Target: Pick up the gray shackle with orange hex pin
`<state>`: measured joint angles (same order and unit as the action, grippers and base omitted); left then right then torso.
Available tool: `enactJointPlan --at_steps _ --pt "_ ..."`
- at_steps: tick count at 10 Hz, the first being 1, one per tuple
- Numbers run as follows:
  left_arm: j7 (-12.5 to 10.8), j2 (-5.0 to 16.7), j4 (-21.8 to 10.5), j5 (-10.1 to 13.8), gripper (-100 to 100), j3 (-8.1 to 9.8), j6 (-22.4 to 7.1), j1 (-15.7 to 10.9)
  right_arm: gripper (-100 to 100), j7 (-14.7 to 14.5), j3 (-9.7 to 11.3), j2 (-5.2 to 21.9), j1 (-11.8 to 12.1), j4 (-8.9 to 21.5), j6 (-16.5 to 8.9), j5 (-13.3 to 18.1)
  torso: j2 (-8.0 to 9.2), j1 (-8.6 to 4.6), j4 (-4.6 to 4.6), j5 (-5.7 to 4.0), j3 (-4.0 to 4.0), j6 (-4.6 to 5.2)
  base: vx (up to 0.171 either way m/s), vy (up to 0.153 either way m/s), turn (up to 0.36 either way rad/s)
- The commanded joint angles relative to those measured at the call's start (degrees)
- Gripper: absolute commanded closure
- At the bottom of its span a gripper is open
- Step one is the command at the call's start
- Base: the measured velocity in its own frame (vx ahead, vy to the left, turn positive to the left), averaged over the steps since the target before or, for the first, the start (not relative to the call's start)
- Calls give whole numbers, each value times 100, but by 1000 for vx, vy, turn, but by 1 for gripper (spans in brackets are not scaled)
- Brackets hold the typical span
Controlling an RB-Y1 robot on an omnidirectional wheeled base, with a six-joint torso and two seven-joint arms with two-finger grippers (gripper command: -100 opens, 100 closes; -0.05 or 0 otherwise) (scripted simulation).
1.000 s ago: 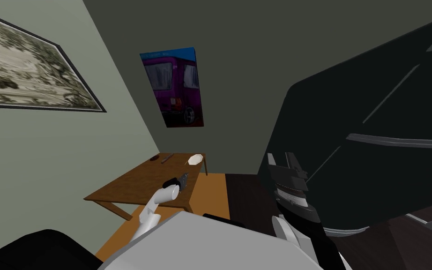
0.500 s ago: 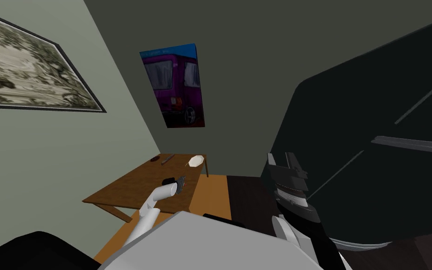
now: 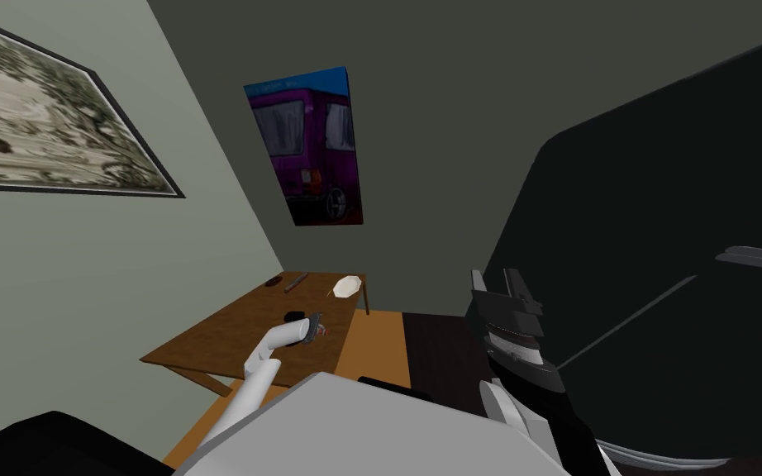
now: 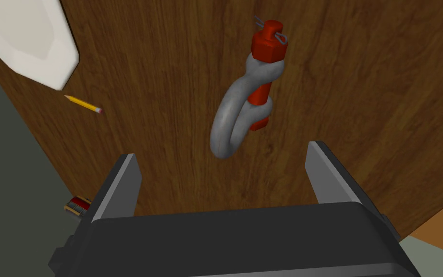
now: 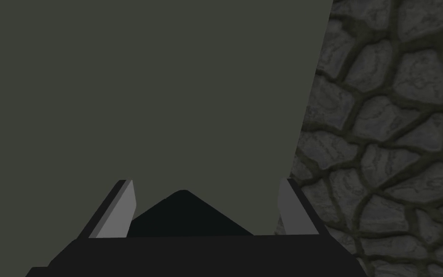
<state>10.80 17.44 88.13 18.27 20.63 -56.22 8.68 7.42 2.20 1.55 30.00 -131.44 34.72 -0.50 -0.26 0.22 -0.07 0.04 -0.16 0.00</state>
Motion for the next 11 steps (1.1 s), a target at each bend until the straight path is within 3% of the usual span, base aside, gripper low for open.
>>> enactJointPlan --at_steps 1,2,3,6,7,8,11 --pt "0 0 0 0 -100 0 0 0 0 0 0 0 0 0 0 0 0 0 0 0 0 0 31 19 2" --pt "6 4 -12 -2 0 5 -9 -5 0 0 0 0 -1 0 0 0 13 -10 2 -2 7 1 6 4 -1" --pt "-12 -25 -201 -50 -100 -43 163 -50 0 0 0 0 -1 0 0 0 22 -16 5 -3 13 0 16 19 -11" --pt "-39 -67 -487 -123 -100 -115 419 -119 0 0 0 0 -1 0 0 0 21 -8 5 -1 12 1 20 29 -12" --pt "-34 -65 -435 -117 -100 -104 364 -109 0 0 0 0 -1 0 0 0 21 -8 5 -2 12 1 8 12 -4" --pt "-38 -67 -447 -121 100 -107 384 -114 0 0 0 0 -1 0 0 0 25 -14 5 -3 14 0 0 0 0" --pt "-30 -63 -444 -123 100 -110 381 -114 0 0 1 -1 -1 0 0 0 28 -18 6 -1 16 -3 0 0 0"
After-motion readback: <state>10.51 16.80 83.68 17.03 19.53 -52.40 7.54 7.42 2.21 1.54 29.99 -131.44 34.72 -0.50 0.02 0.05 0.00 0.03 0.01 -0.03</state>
